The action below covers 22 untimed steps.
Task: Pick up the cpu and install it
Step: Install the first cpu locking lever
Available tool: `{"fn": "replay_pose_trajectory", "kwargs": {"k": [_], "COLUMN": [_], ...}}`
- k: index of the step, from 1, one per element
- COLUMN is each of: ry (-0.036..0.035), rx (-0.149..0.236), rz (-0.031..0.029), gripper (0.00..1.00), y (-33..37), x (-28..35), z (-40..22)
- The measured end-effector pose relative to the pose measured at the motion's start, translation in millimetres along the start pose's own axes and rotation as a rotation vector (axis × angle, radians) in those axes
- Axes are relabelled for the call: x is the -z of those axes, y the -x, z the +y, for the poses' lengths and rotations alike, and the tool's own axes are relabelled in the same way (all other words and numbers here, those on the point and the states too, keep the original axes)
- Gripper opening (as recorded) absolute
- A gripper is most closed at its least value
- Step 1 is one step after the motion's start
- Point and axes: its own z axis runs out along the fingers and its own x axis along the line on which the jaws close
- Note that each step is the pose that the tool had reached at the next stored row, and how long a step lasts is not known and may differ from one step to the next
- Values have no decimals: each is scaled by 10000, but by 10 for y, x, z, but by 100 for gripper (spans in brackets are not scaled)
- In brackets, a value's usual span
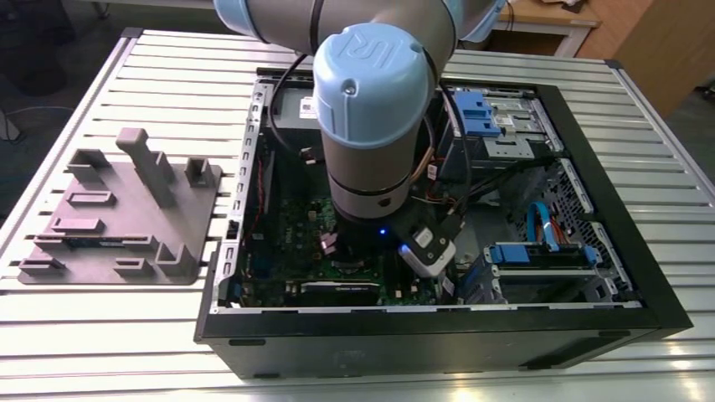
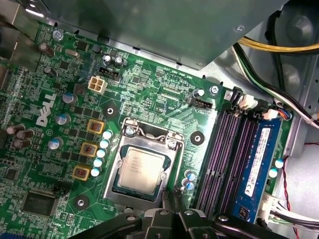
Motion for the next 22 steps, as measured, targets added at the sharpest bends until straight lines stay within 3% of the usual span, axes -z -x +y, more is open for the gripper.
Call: {"fn": "replay_pose_trajectory", "kwargs": {"k": [12,22], "ry": [23,21], "rx": [-2,-1], "rz": [-18,-14], "gripper": [10,10], "y": [0,26], "x": [-13,161], "z": [-19,-15]}}
